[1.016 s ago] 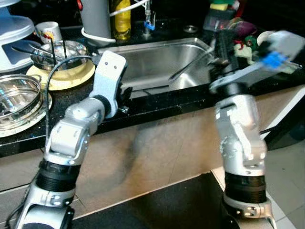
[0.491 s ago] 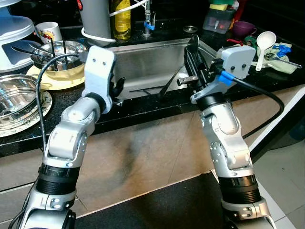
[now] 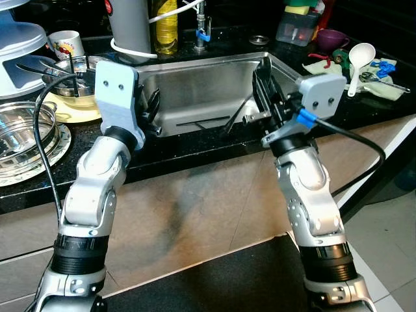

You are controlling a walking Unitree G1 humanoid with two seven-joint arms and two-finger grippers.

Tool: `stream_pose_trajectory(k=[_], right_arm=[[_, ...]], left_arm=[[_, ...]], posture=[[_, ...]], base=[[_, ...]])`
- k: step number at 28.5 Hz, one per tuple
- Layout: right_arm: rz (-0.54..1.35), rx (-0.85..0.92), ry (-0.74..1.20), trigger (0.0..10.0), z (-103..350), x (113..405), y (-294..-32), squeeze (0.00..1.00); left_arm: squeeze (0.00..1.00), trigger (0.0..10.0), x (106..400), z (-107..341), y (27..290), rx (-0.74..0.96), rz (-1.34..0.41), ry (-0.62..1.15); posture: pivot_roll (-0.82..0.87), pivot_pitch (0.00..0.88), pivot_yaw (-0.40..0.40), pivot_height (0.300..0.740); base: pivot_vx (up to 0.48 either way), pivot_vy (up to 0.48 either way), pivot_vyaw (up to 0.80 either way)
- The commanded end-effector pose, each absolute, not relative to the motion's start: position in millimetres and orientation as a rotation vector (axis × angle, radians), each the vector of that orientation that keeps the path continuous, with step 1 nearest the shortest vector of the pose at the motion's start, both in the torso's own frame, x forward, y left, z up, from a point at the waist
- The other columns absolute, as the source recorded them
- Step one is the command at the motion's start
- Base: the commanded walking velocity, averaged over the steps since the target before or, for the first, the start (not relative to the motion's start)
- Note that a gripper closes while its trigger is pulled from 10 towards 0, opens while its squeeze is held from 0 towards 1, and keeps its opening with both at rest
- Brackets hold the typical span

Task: Kitchen organization

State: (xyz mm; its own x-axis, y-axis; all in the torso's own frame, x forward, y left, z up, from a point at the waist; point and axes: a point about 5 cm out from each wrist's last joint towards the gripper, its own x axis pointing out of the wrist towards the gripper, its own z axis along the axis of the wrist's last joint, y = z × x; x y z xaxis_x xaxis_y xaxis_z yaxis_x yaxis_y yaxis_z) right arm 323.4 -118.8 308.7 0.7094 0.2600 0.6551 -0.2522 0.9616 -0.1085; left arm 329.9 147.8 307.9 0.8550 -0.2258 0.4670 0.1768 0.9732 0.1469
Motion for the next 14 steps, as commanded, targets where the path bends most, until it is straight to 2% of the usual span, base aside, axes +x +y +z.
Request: stream_pose_trajectory(k=[1,14], right_arm=[[0.278,-0.026,-0.746,10.0,308.0,321.5,-120.4,0.0],[0.254,-0.023,-0.737,10.0,303.9,324.1,-123.5,0.0]], left_arm=[[0.0,10.0,329.9,304.3,151.3,0.112,-0.211,-0.505],[0.0,10.0,331.4,297.1,147.2,0.139,-0.274,-0.513]], posture=[[-0.08,0.173,-0.018,0.74],[-0.08,0.174,-0.019,0.74]], base=[[0.0,0.0,0.0],[0.0,0.0,0.0]])
